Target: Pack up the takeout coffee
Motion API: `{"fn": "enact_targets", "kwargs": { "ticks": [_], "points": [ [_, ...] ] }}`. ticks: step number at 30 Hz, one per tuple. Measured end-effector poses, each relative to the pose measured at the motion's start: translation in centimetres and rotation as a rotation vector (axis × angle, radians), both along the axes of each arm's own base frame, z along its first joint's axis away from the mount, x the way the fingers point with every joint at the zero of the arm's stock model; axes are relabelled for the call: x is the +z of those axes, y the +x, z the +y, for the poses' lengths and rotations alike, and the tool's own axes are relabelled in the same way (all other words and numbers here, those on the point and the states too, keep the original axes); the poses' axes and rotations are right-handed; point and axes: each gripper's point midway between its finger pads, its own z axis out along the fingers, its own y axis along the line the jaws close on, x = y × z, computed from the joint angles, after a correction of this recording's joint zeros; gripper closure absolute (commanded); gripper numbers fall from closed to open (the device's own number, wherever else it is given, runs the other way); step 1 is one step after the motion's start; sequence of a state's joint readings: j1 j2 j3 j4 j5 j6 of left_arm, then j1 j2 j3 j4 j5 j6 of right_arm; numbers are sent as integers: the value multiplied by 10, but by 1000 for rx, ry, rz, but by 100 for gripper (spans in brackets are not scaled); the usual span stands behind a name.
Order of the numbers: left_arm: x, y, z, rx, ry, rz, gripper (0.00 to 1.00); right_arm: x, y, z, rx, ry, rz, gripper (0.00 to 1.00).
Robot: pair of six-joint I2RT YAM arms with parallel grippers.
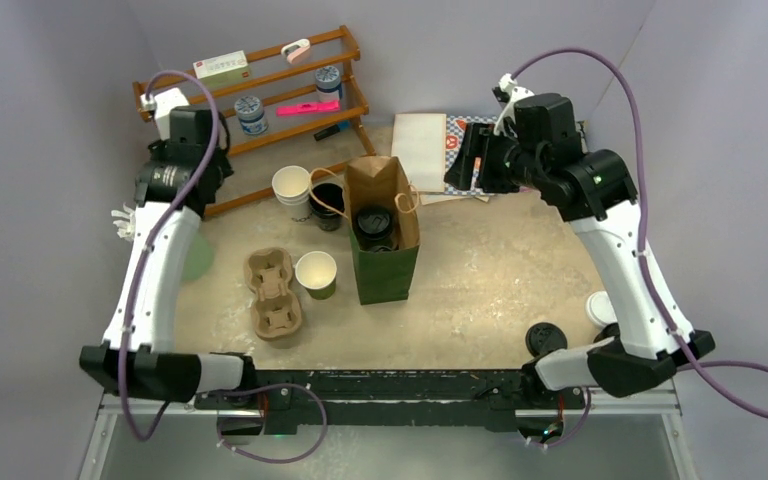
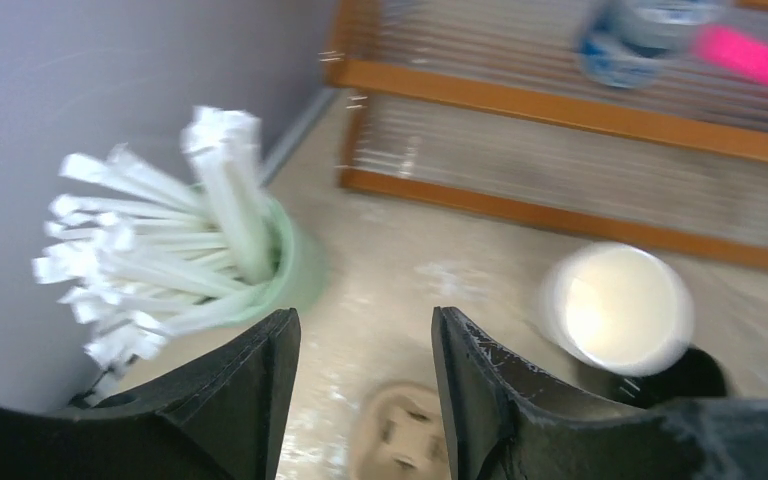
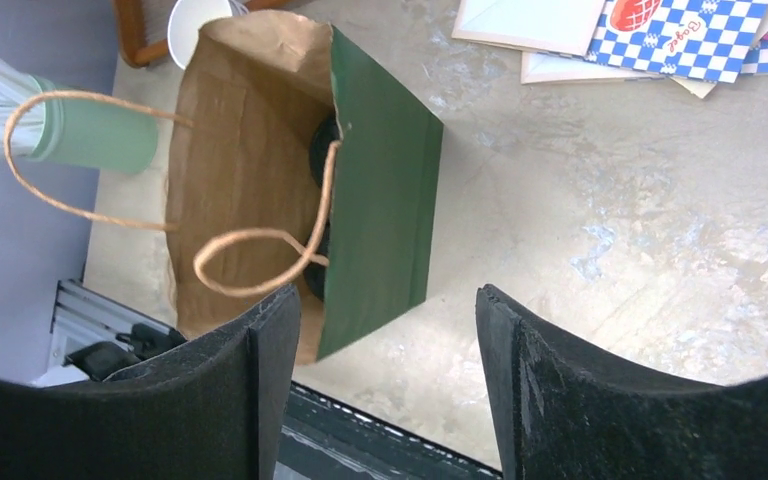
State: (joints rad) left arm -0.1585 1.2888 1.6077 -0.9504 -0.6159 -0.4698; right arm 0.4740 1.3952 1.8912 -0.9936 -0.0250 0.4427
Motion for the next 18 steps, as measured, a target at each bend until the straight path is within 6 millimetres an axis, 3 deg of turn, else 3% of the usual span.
{"fn": "enact_targets", "kwargs": {
  "ticks": [4,7,12,18],
  "points": [
    [-45,6,57,136,15,126,44,-2,-12,-5,36,-23,-2,35],
    [-64,2,80,183,26,172,47,-8,-13,-3,70,-50,11,35],
    [-88,-2,106,234,12,190,56,-19,-6,4,126,-85,49,36],
    [-93,8,117,249,39,189,57,-25,-3,11,153,-82,68,37]
  ]
}}
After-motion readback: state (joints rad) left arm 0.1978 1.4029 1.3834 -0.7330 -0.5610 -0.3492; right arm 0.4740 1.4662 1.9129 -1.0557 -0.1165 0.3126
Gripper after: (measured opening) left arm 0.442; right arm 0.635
